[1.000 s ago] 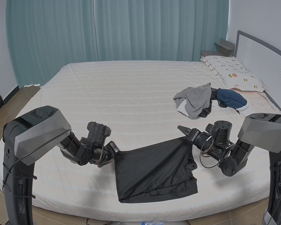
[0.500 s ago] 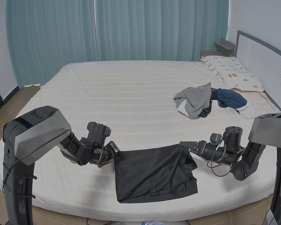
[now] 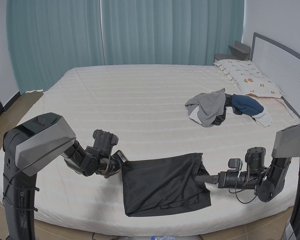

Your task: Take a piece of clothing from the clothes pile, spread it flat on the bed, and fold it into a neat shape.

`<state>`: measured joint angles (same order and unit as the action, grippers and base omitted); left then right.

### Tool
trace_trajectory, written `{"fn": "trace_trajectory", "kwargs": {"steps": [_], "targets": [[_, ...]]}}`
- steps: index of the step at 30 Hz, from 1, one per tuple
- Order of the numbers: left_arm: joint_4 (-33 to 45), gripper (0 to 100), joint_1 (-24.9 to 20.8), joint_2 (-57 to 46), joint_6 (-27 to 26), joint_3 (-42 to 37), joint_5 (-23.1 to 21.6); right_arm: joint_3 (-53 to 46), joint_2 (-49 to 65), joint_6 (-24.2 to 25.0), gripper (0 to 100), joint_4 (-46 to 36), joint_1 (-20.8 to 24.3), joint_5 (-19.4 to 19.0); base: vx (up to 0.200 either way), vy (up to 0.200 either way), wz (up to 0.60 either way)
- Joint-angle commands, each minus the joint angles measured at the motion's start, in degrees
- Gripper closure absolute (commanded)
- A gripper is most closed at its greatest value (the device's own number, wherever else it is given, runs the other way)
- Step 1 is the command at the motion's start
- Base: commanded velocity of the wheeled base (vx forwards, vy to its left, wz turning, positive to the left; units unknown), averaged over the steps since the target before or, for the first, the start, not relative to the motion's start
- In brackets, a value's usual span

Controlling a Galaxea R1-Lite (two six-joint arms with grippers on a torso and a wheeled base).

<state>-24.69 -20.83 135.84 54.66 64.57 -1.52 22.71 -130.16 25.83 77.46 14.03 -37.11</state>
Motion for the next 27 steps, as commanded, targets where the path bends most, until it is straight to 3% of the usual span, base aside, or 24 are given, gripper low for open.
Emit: {"fn": "trace_trajectory", "kwargs": {"steps": [1,27], "targets": [[0.0,100,-0.1,0.1,0.0,0.0,0.0,0.1,-3.1,-1.0,0,0.1,0.8,0.2,0.000,0.000,0.00],[-0.1,100,-0.3,0.1,0.0,0.0,0.0,3.7,-7.0,-0.3,0,2.8,0.6,0.9,0.000,0.000,0.00]]}}
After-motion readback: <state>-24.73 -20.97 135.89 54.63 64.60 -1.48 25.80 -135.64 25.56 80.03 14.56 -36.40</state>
